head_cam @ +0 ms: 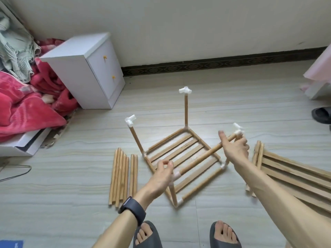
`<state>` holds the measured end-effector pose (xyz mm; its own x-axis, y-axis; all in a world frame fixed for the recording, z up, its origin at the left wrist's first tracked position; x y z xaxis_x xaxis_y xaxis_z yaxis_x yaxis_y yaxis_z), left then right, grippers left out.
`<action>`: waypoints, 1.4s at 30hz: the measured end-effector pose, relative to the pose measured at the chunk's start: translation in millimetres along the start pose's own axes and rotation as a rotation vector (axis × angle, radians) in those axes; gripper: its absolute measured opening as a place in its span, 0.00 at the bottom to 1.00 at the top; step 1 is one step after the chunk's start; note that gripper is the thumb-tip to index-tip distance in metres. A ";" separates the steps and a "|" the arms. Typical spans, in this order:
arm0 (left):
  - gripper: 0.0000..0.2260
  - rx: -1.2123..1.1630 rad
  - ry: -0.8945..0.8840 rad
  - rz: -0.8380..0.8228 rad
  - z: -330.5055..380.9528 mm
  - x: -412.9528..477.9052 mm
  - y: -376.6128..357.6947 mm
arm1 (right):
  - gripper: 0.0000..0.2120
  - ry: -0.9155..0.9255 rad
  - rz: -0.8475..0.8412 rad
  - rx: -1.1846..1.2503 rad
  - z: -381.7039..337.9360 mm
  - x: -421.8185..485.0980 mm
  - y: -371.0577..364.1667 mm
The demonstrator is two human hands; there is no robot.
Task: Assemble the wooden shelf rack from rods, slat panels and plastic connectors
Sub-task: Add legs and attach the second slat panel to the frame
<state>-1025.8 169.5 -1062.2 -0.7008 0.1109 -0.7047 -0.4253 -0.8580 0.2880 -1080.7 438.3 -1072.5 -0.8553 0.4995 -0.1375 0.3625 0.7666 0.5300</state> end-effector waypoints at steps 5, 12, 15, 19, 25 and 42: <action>0.17 0.327 -0.289 0.417 11.3 9.7 9.7 | 0.53 0.173 -0.245 0.156 1.6 -99.0 -27.5; 0.23 0.501 -0.162 0.917 11.4 39.0 99.2 | 0.10 0.238 -0.226 0.012 19.6 -125.1 -44.5; 0.19 0.415 -0.028 0.820 0.9 46.1 114.2 | 0.13 0.310 -0.267 -0.106 28.4 -96.9 -30.4; 0.12 0.416 -0.174 0.796 -10.6 39.2 83.3 | 0.08 0.365 -0.182 -0.199 31.1 -50.6 0.1; 0.16 0.339 -0.329 0.490 -10.1 17.3 24.6 | 0.14 0.340 0.030 -0.202 18.0 9.2 17.0; 0.22 0.594 -0.346 0.653 26.7 19.2 65.2 | 0.41 0.442 -0.118 0.036 17.5 -102.2 -10.0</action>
<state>-1082.3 129.1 -1039.6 -0.9935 -0.0765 -0.0841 -0.0446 -0.4176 0.9075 -990.4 386.6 -1078.4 -0.9645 0.1937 0.1795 0.2591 0.8254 0.5015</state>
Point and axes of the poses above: each hand's wrist, its own x-axis towards the middle knuckle, its own y-axis out of the back of the hand, z = x × y, the point moved 1 cm from there along x, towards the middle knuckle, and after that the axes turned 15 degrees about y, right-handed, at the moved point
